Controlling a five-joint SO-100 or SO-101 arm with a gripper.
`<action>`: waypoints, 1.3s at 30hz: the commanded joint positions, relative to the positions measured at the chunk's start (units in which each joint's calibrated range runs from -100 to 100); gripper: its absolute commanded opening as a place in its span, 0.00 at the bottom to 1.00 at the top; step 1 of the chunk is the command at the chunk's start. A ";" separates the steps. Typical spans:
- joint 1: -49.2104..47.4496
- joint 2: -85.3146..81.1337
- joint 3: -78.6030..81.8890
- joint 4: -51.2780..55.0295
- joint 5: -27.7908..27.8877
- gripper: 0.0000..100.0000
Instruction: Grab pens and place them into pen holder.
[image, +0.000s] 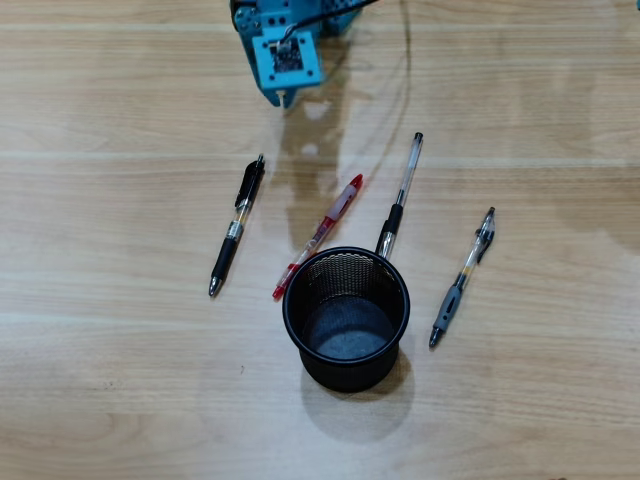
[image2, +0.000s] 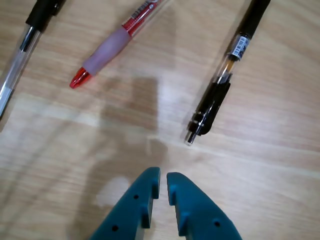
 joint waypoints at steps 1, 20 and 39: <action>-0.06 11.85 -10.87 -0.58 -1.06 0.02; 0.39 45.86 -38.36 -0.84 -5.68 0.20; 5.11 60.73 -50.80 0.37 -7.77 0.20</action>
